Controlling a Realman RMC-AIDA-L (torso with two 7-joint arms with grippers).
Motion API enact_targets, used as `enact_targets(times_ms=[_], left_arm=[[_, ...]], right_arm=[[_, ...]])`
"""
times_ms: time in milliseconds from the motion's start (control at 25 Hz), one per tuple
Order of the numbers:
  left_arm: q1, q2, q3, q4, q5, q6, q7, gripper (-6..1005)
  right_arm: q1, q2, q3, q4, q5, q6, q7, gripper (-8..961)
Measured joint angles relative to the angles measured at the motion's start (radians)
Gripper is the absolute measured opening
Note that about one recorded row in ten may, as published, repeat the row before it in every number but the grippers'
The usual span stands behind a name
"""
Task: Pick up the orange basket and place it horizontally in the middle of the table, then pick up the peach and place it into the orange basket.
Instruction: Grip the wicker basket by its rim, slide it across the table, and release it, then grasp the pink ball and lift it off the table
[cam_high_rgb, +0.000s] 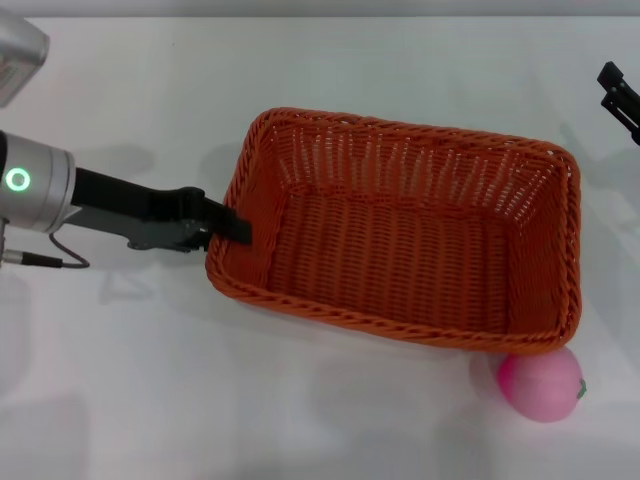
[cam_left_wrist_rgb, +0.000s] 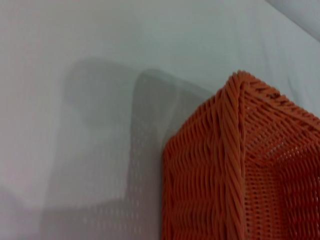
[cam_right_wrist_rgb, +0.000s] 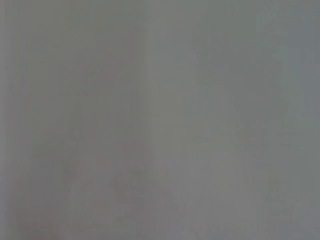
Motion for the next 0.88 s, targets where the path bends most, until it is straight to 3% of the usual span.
enact_targets(times_ms=[360, 600, 880], left_arm=[[0.008, 0.001, -0.043, 0.001, -0.007, -0.042, 0.095, 470], [0.03, 0.012, -0.09, -0.006, -0.01, -0.048, 0.206, 491], [0.051, 0.019, -0.244, -0.009, -0.014, -0.074, 0.416, 622]], right_arm=[[-0.015, 0.0, 0.0, 0.01, 0.0, 0.005, 0.0, 850], [-0.029, -0.001, 0.0, 0.008, 0.0, 0.011, 0.007, 850], [-0.076, -0.005, 0.006, -0.027, 0.002, 0.066, 0.035, 849]])
